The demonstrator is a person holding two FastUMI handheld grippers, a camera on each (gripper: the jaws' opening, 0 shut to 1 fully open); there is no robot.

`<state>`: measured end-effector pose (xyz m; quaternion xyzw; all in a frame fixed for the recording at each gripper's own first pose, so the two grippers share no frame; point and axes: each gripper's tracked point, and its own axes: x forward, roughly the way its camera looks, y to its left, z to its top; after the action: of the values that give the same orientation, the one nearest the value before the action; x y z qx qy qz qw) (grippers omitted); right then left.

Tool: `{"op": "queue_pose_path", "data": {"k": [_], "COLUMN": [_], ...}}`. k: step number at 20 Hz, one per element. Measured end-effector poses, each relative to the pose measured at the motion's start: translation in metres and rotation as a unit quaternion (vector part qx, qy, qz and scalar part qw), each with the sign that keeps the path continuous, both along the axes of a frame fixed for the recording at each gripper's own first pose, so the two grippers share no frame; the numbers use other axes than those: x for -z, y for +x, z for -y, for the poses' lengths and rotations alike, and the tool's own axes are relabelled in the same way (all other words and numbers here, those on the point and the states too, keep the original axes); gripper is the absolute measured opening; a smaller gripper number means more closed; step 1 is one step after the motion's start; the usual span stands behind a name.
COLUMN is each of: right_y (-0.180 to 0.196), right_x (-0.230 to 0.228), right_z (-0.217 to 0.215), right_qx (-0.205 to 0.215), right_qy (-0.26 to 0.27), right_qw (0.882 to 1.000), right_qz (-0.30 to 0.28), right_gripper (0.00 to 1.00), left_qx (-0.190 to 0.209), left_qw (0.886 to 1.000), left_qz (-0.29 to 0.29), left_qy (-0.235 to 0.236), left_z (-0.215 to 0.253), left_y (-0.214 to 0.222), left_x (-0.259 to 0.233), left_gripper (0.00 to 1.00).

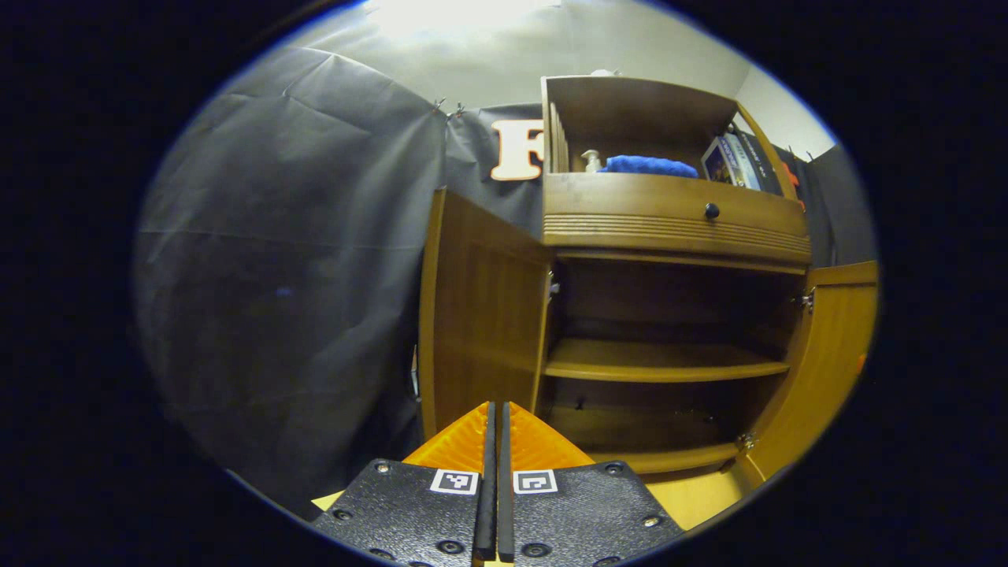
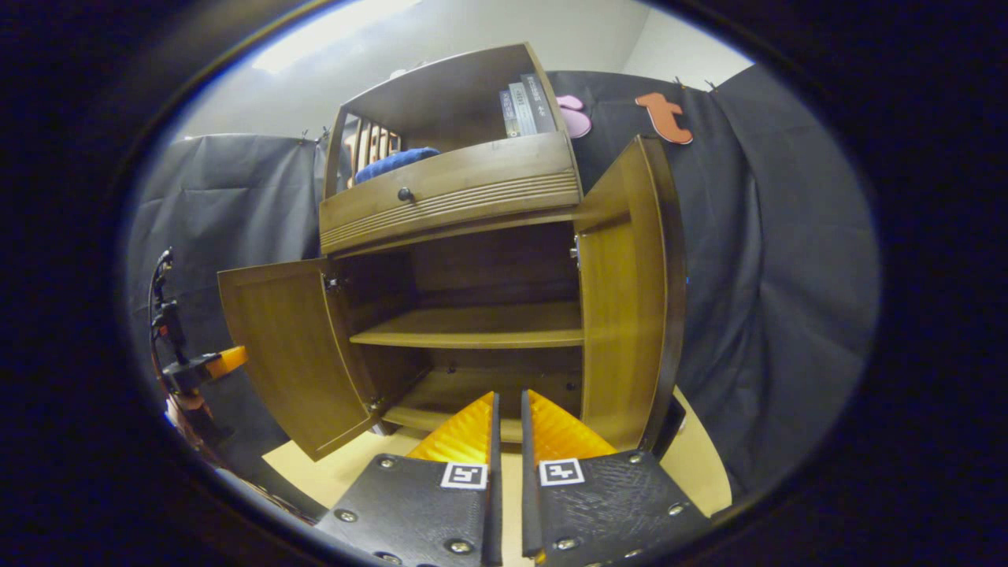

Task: Open the right door of the double-door shoe cabinet with the right hand, and open the left door with the left hand.

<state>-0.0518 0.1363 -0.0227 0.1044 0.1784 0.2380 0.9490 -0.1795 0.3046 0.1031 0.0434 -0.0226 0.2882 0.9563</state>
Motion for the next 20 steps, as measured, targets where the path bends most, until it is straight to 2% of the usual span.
{"op": "queue_pose_path", "data": {"k": [3, 7, 10, 16, 17, 18, 20], "right_y": [0.001, 0.004, 0.004, 0.002, -0.001, 0.000, 0.000], "right_x": [-0.006, -0.026, -0.048, -0.074, -0.077, -0.079, -0.083], "right_z": [0.006, 0.003, -0.011, -0.046, -0.051, -0.054, -0.056], "right_qx": [0.012, 0.026, 0.026, 0.016, 0.014, 0.013, 0.014], "right_qy": [-0.004, -0.013, -0.011, -0.007, -0.005, -0.003, 0.003], "right_qw": [1.000, 0.999, 0.998, 0.995, 0.995, 0.995, 0.995], "right_qz": [0.010, 0.034, 0.057, 0.096, 0.098, 0.100, 0.103], "right_gripper": [0.10, 0.10, 0.10, 0.10, 0.14, 0.15, 0.15], "left_qx": [0.026, 0.081, 0.127, 0.188, 0.195, 0.207, 0.216], "left_qw": [0.999, 0.996, 0.991, 0.981, 0.980, 0.977, 0.975], "left_qz": [0.020, 0.032, 0.038, 0.038, 0.039, 0.041, 0.046], "left_qy": [0.002, 0.009, 0.018, 0.028, 0.025, 0.021, 0.023], "left_z": [0.021, 0.062, 0.099, 0.164, 0.172, 0.183, 0.193], "left_y": [0.016, 0.045, 0.065, 0.087, 0.088, 0.088, 0.087], "left_x": [-0.022, -0.046, -0.060, -0.061, -0.060, -0.060, -0.061], "left_gripper": [0.00, 0.02, 0.00, 0.02, 0.02, 0.02, 0.09]}}
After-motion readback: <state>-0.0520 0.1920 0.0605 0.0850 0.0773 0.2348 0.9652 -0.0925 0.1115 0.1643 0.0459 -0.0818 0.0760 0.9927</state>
